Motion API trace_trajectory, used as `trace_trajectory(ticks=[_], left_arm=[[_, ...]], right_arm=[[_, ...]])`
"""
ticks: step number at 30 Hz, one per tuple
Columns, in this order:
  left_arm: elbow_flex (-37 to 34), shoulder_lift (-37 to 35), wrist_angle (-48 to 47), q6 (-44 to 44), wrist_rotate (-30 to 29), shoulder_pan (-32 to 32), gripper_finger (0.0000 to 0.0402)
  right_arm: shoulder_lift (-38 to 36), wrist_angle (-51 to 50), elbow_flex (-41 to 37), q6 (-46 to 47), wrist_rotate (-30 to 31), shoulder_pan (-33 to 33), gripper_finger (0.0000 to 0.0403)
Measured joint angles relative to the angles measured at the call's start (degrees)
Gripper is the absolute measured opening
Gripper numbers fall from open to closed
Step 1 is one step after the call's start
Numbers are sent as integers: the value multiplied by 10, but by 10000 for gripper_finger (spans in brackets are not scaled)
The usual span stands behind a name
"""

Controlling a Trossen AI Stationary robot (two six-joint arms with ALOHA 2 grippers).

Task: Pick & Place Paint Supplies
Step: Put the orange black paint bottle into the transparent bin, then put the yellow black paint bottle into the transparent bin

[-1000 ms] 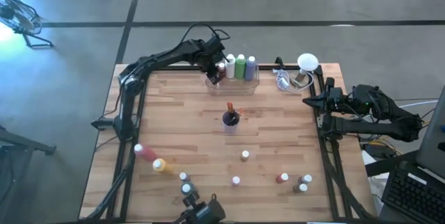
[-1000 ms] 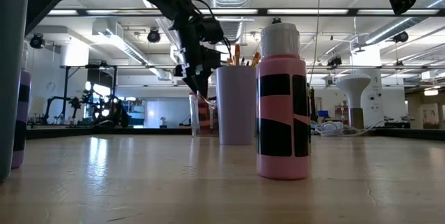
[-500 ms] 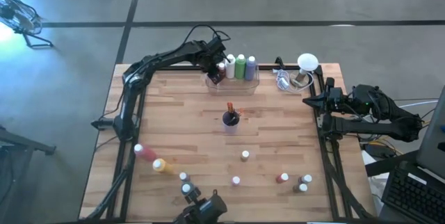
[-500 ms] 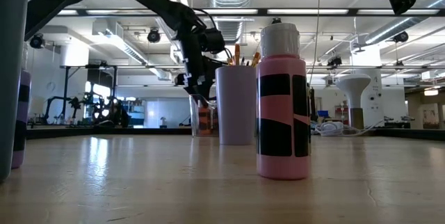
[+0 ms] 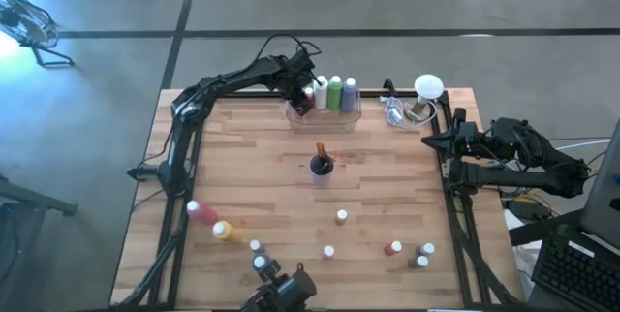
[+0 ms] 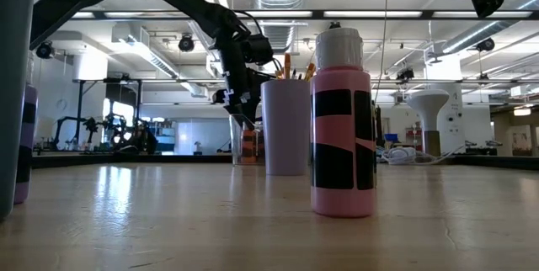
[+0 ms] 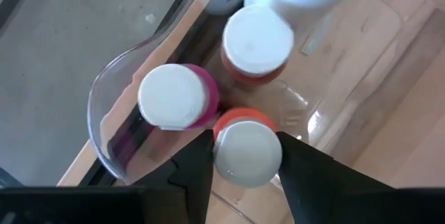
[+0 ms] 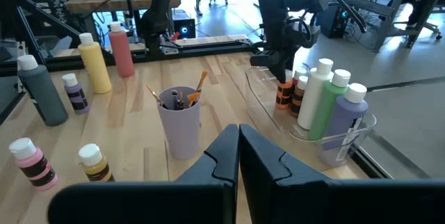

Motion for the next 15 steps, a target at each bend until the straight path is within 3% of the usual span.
trace_trajectory(ticks=[15], left_arm=[[34,0,-32,18,0,1,202]], right_arm=[[0,0,0,-1,0,0,8]])
